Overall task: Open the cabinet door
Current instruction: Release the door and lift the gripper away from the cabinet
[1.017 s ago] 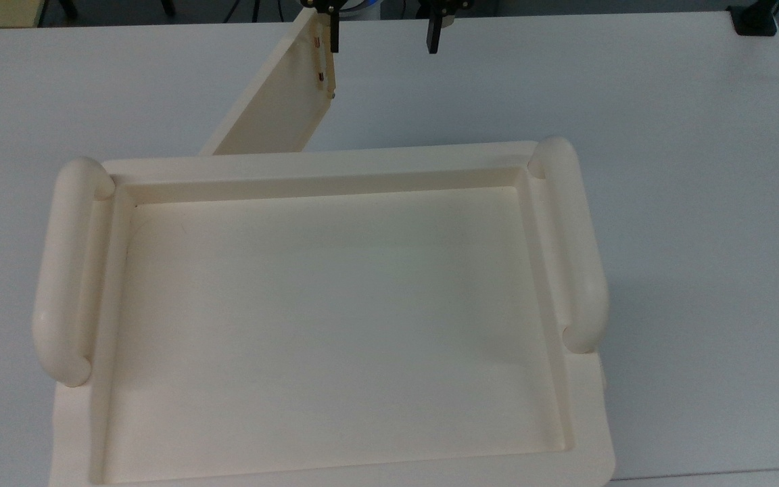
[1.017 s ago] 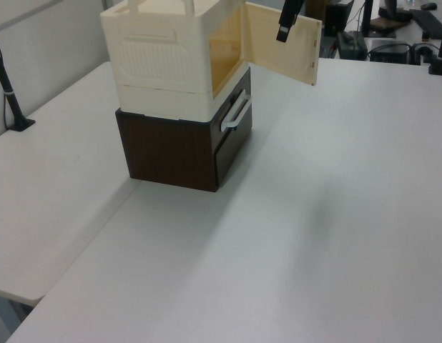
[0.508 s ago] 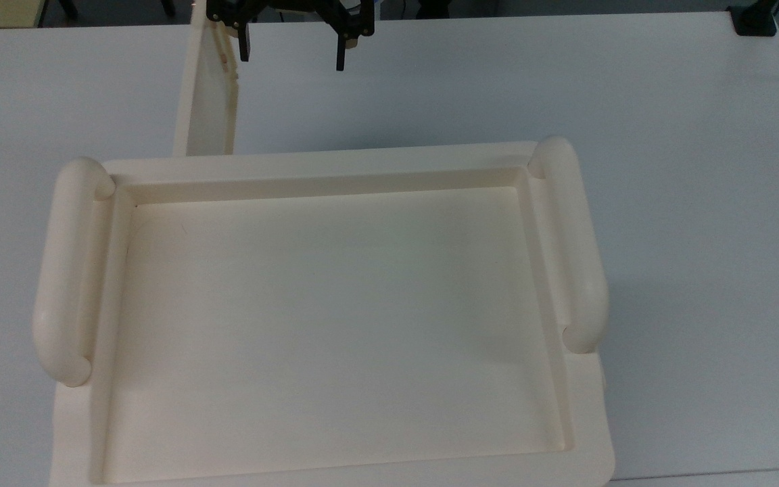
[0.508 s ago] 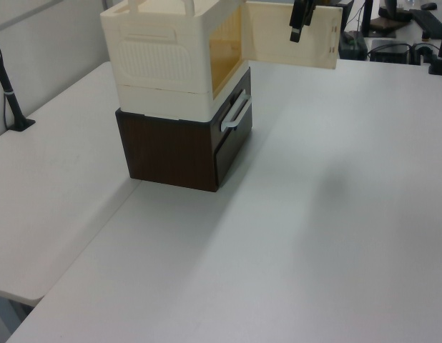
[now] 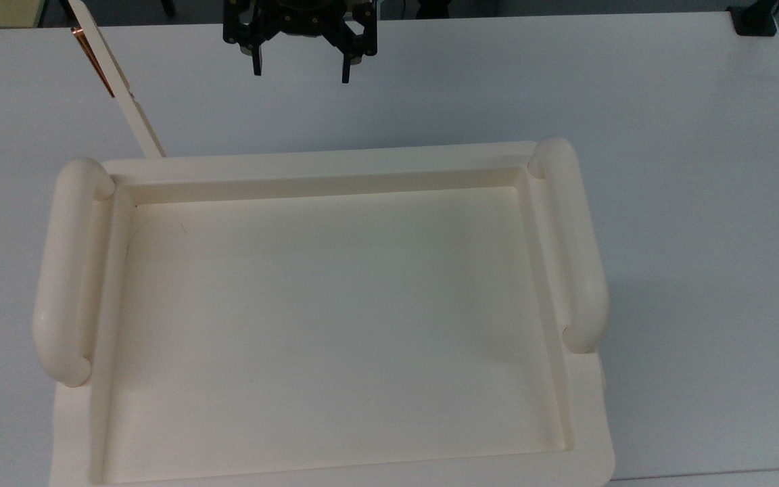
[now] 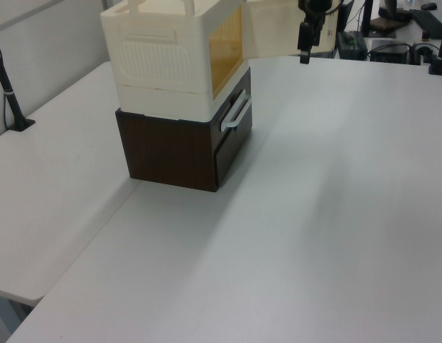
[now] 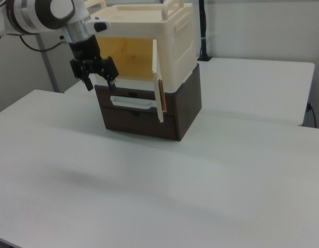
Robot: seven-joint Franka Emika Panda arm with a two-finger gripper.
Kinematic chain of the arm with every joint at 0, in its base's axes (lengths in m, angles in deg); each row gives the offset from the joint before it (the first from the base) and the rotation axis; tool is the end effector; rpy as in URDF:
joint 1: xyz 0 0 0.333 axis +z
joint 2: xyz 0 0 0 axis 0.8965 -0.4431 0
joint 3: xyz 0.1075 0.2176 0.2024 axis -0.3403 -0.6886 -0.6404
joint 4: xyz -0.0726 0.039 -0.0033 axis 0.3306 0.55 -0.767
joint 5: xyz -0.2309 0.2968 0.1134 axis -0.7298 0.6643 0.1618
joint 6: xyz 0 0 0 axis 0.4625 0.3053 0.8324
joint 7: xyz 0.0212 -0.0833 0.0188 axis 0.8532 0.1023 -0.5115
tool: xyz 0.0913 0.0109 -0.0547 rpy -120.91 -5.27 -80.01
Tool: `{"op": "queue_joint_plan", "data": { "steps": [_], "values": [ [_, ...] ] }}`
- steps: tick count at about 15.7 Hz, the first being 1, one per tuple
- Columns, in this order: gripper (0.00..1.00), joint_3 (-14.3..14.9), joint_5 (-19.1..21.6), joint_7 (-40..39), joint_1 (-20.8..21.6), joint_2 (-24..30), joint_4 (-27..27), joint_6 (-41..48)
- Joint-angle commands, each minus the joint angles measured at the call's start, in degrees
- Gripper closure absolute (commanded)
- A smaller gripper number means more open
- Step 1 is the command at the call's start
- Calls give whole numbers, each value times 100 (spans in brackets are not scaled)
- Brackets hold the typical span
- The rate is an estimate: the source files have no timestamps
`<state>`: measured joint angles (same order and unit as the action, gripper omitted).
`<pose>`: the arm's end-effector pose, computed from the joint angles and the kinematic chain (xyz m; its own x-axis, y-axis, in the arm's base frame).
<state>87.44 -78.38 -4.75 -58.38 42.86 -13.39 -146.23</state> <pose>0.6022 0.0400 0.6008 0.9972 0.0368 0.0647 0.0290 -0.9927 0.1174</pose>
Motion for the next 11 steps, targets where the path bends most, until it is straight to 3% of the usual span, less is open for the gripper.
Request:
{"op": "queue_joint_plan", "data": {
  "steps": [1, 3, 11],
  "values": [
    [0, 42, 443, -171, -39, 406, -614, -173],
    [0, 68, 514, -172, -75, 529, -834, -217],
    [0, 77, 462, -49, -83, 451, -808, -156]
  ]
}}
